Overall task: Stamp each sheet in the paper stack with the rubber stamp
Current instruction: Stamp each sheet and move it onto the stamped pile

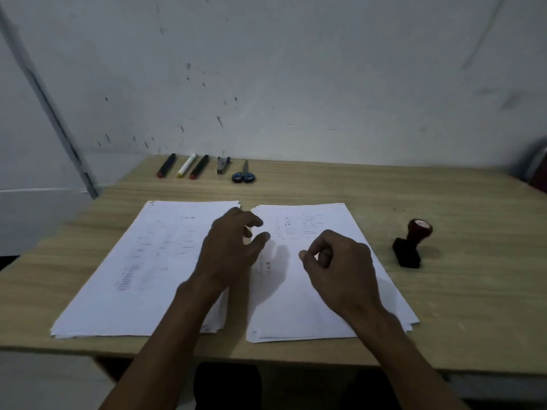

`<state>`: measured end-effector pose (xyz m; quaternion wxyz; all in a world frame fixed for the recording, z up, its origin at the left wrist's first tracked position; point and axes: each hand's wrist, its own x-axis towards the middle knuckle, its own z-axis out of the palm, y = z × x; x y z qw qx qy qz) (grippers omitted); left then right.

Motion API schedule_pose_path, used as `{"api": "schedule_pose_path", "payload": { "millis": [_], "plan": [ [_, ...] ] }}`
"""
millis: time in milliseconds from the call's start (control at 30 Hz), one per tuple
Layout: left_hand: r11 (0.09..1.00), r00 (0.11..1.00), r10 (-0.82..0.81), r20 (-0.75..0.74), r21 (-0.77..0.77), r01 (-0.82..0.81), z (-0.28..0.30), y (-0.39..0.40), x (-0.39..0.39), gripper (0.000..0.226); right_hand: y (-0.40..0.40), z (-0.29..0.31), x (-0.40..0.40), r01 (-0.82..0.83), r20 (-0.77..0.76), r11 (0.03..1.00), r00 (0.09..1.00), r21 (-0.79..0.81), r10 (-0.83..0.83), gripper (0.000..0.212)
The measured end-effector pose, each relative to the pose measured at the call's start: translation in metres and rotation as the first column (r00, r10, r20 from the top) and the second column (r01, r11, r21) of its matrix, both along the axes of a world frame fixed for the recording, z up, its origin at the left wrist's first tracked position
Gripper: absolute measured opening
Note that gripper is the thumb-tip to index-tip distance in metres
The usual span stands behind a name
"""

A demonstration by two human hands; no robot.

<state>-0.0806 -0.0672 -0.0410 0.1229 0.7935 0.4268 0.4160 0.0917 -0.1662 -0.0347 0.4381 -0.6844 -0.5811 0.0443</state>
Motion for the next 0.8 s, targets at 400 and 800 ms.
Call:
{"api": "schedule_pose_path", "payload": {
  "millis": [400,800],
  "plan": [
    [0.989,0.989,-0.141,0.043,-0.042,0.142,-0.024,-0.006,0.086,0.02,-0.021,0.012,0.108,0.539,-0.045,0.842,0.841,0.007,-0.539,0.053],
    [0.991,0.991,-0.119,0.053,-0.047,0.122,-0.035,-0.006,0.084,0.015,-0.007,0.011,0.134,0.497,0.128,0.834,0.868,-0.241,-0.48,0.038]
  ]
}}
